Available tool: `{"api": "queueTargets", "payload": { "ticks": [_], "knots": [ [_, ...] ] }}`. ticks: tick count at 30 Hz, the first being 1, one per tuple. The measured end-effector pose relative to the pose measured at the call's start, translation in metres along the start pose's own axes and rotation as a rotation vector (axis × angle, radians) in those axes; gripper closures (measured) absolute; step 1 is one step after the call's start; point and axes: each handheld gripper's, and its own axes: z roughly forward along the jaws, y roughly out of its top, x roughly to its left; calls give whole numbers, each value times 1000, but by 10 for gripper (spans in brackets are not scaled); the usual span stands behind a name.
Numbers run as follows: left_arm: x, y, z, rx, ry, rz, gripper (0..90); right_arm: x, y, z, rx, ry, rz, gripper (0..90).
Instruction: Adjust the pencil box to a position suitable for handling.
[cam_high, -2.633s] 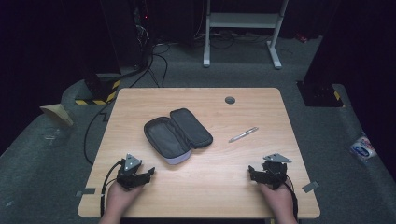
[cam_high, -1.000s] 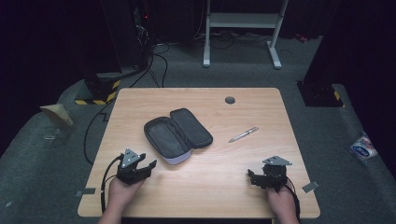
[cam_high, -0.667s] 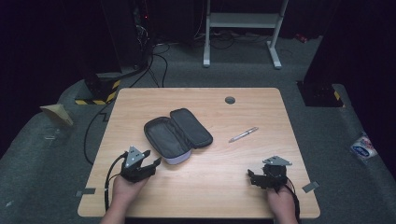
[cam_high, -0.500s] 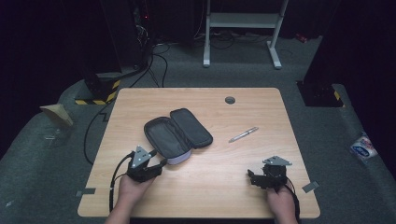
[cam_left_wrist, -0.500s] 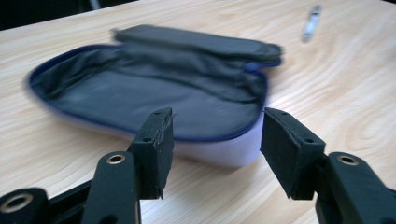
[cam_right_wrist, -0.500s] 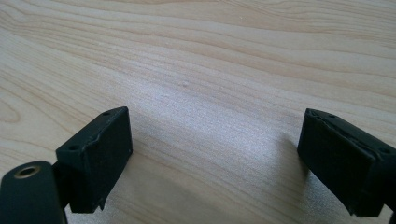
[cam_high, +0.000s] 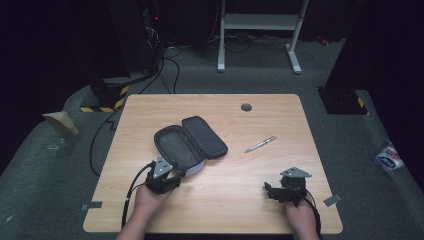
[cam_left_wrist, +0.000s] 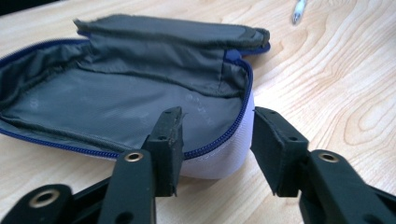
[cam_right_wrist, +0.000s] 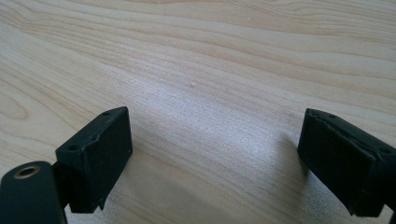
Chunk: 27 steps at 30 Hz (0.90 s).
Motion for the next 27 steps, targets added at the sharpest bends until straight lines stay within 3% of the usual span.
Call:
{"api": "queueTargets", "payload": {
  "ticks": [4, 13, 21, 27],
  "knots": [
    [-4, -3, 1, 3, -19, -3, 615, 0, 0, 0, 0, 0, -1, 98],
    [-19, -5, -1, 3, -50, 50, 776, 0, 0, 0, 0, 1, 0, 98],
    [-36, -2, 1, -6, -88, 57, 823, 0, 0, 0, -1, 7, -7, 98],
    [-50, 0, 2, -14, -123, 99, 799, 0, 0, 0, -1, 7, -7, 99]
  ]
}}
